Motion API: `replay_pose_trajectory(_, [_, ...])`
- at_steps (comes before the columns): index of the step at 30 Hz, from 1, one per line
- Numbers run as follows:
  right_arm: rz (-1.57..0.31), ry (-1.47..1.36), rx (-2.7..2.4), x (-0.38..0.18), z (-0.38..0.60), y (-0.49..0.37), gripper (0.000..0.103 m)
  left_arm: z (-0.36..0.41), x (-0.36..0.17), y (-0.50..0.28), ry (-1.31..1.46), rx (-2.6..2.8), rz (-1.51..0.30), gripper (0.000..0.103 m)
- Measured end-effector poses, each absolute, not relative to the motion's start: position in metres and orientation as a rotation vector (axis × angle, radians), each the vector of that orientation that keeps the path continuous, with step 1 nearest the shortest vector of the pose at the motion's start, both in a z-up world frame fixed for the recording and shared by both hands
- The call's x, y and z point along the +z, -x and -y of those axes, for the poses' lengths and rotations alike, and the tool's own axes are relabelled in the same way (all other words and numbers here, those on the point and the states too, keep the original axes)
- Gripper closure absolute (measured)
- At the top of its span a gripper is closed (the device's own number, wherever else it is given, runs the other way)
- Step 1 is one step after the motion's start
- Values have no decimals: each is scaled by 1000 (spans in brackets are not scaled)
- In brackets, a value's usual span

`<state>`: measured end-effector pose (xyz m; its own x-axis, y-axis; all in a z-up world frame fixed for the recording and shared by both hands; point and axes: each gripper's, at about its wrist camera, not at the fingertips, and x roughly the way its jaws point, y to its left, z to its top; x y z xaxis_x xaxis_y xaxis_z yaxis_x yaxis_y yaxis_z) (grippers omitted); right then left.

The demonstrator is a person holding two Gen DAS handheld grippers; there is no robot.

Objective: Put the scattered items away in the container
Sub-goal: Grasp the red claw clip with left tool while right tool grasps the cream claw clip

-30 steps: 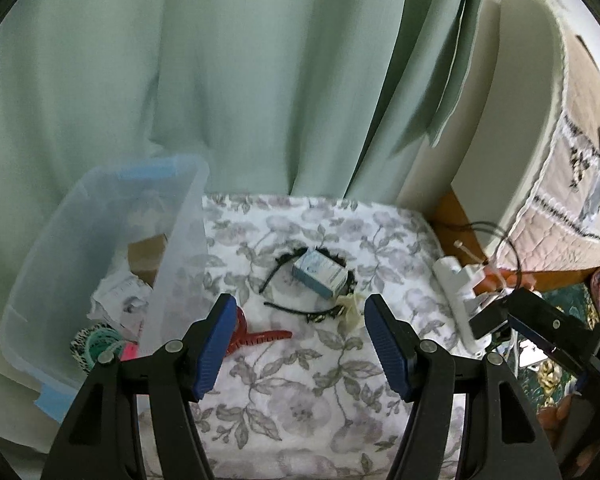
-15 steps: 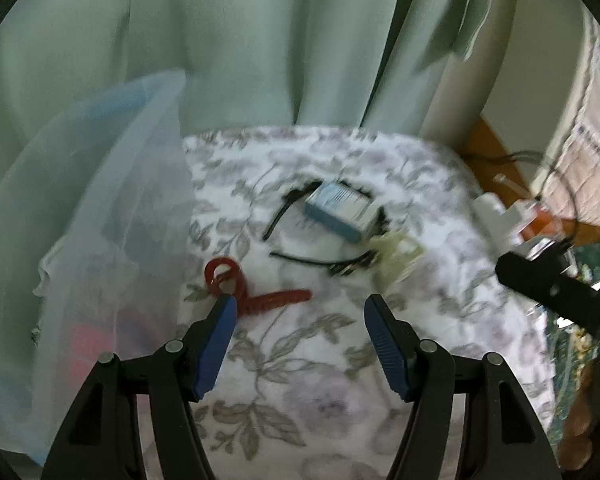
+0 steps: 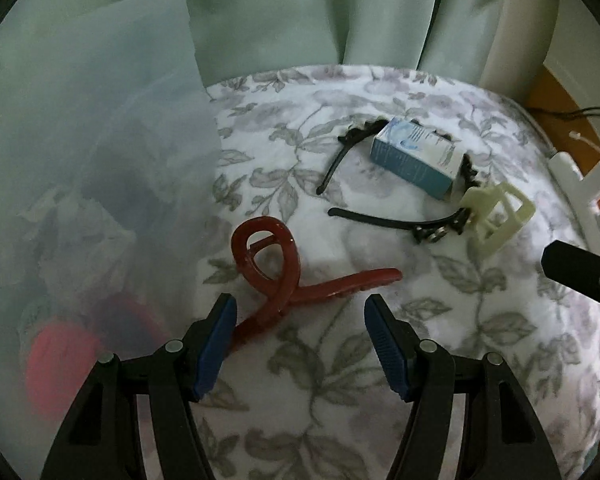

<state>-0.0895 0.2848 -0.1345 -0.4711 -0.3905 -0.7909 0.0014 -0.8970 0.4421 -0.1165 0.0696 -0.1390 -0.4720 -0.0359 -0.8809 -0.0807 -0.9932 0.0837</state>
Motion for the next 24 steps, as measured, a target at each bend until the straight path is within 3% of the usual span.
replay_pose_trajectory(6, [535, -1481, -2438, -146, -277, 104, 28, -70, -154, 126, 1671, 2615, -161, 37])
replay_pose_trajectory(10, [510, -1485, -2443, -151, -273, 110, 28, -76, -150, 125, 1641, 2573, -129, 50])
replay_pose_trajectory(12, [508, -1494, -2446, -154, -274, 113, 28, -82, -147, 123, 1616, 2509, -66, 63])
replay_pose_trajectory(14, [504, -1498, -2451, -155, -274, 116, 29, -89, -147, 123, 1604, 2451, -6, 64])
replay_pose_trajectory(18, [483, -1502, -2468, -156, -275, 122, 34, -93, -152, 119, 1610, 2489, -100, 64])
replay_pose_trajectory(24, [477, -1513, -2479, -161, -275, 131, 40, -87, -158, 121, 1617, 2505, -85, 64])
